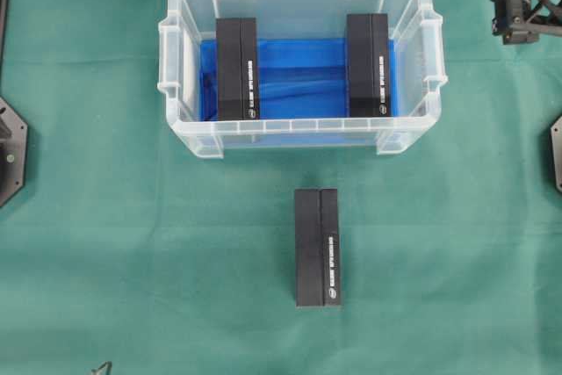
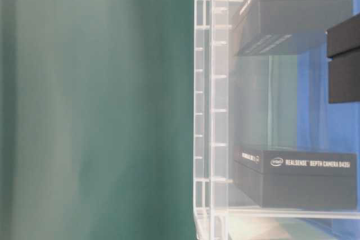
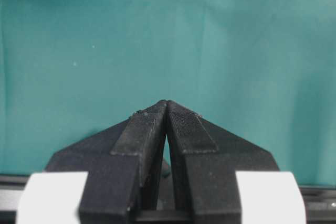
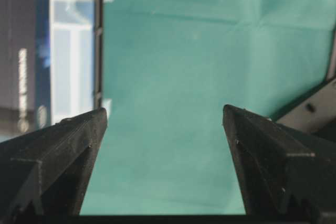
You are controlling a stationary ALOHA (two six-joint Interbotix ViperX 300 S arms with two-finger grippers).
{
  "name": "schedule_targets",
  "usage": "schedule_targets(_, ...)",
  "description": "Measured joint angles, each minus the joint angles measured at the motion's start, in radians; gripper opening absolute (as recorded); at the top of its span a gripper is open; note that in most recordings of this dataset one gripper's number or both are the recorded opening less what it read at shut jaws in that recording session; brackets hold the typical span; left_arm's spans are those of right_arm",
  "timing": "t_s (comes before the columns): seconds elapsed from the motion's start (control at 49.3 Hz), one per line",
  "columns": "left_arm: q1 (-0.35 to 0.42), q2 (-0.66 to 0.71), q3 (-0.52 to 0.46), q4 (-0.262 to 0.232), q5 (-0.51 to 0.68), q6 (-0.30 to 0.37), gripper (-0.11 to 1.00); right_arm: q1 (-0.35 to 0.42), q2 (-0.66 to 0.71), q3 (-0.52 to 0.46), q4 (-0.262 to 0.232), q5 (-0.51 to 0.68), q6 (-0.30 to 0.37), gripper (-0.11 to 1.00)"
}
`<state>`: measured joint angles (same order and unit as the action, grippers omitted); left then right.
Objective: Take the box out of the case with the right arm.
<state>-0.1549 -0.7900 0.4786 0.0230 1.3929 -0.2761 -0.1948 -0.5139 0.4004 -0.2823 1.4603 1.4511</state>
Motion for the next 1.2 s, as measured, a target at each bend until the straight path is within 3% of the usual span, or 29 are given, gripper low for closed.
schedule_targets(0.244, 0.000, -0.002, 0.000, 0.000, 0.000, 0.006, 0.00, 0.002, 0.112, -0.055, 0.058, -0.121, 0.003, 0.87)
schedule_targets(0.426, 0.000, -0.009, 0.002, 0.000, 0.000, 0.008, 0.00, 0.023, 0.308, -0.225, 0.058, -0.192, 0.003, 0.87)
schedule_targets(0.873, 0.000, -0.032, 0.006, 0.000, 0.000, 0.012, 0.00, 0.071, 0.723, -0.706, 0.051, -0.199, -0.005, 0.87)
schedule_targets(1.197, 0.000, -0.067, 0.014, 0.000, 0.002, 0.015, 0.00, 0.078, 0.836, -0.868, 0.051, -0.199, -0.017, 0.87)
